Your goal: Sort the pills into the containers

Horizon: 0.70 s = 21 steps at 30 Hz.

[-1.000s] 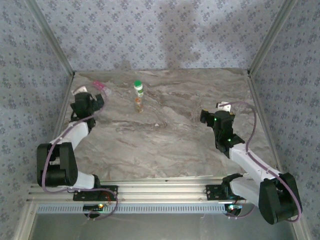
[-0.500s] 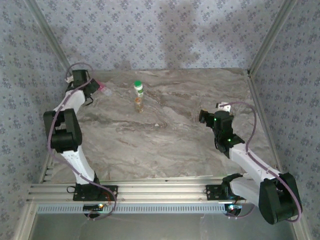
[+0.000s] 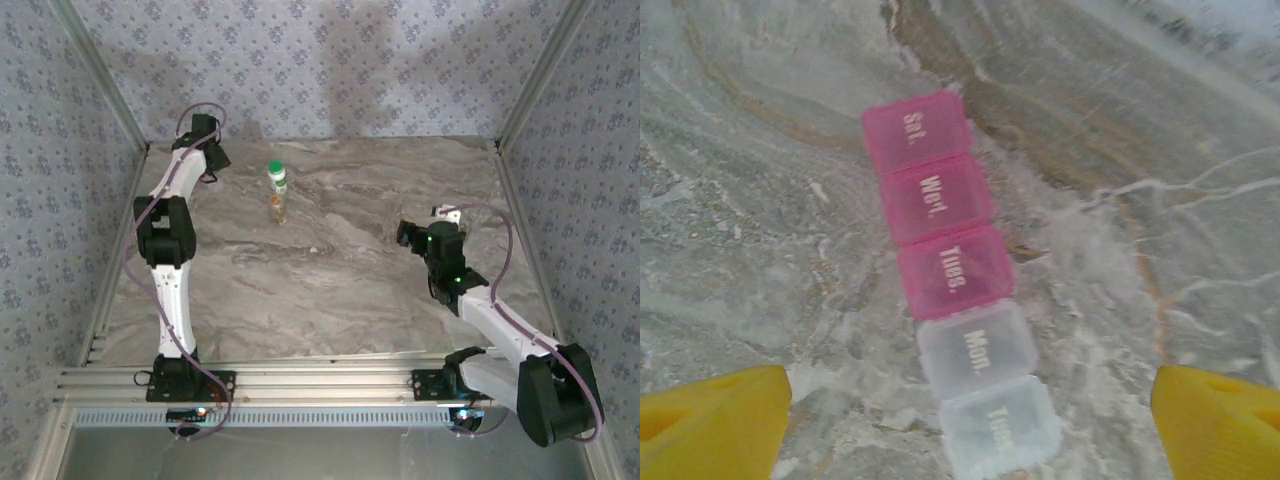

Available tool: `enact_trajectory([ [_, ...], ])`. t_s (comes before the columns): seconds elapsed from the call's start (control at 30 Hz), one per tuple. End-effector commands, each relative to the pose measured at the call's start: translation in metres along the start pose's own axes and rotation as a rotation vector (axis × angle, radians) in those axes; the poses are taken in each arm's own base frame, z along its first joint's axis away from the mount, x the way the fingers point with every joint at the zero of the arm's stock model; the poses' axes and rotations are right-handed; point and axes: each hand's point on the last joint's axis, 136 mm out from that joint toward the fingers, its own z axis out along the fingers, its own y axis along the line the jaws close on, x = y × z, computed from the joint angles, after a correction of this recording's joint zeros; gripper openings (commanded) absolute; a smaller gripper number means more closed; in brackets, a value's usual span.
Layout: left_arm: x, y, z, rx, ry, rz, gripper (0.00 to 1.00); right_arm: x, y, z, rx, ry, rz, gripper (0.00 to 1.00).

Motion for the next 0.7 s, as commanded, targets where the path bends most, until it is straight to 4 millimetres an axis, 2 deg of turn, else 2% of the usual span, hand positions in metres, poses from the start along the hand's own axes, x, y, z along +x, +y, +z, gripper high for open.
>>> enact_trajectory([
  [0.0,0.005,0.018,0.005,-0.095,0.046,0.052,0.92,-0.009,0.006,0.0,-0.015,-0.002,0.03,1.0],
  [0.23,0.006,0.005,0.023,-0.064,0.06,0.082,0.88,-0.004,0.009,0.003,-0.032,0.014,0.041,1.0],
  [0.53,0.018,0.005,0.046,-0.051,0.129,0.043,0.79,-0.002,0.012,0.004,-0.046,0.023,0.047,1.0],
  [0.67,0.02,0.007,0.05,-0.052,0.138,0.017,0.76,-0.002,0.013,0.004,-0.048,0.027,0.049,1.0],
])
